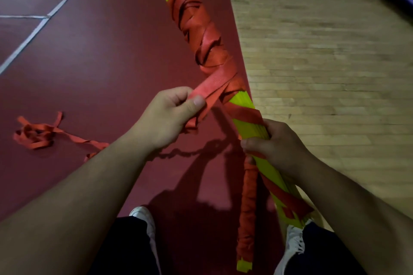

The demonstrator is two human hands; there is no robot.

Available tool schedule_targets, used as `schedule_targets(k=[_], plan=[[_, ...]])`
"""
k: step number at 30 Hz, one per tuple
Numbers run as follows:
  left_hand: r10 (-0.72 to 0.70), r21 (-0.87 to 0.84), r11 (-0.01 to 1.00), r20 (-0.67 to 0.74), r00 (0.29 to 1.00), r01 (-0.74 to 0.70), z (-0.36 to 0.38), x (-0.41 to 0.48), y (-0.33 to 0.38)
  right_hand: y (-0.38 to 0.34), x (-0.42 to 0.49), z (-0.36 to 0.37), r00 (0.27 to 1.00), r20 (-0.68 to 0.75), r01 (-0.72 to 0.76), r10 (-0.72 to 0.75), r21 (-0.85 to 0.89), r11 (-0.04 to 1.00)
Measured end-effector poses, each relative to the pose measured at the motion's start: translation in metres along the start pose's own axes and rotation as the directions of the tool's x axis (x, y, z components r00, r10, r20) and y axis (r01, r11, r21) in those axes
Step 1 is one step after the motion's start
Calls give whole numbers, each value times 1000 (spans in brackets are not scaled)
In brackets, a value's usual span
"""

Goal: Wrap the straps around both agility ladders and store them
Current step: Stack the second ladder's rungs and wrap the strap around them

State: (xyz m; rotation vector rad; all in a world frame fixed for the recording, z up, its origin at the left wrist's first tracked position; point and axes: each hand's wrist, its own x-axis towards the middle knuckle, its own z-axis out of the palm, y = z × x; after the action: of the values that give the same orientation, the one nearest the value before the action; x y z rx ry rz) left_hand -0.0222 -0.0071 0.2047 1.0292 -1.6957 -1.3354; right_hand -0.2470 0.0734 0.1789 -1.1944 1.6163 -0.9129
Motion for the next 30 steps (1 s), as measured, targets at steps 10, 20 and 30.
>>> schedule_targets(k=[10, 20, 30], plan=[[-88, -201, 970, 234, 968, 136, 1, 0, -4, 6, 5, 0, 999, -27, -20, 22, 86, 996], [-69, -156, 982, 228, 971, 106, 3, 2, -3, 6, 7, -1, 997, -67, -28, 33, 72, 997], [-58, -11, 998, 150, 987, 61, 5, -1, -1, 9, 7, 3, 994, -89, -52, 56, 49, 997]])
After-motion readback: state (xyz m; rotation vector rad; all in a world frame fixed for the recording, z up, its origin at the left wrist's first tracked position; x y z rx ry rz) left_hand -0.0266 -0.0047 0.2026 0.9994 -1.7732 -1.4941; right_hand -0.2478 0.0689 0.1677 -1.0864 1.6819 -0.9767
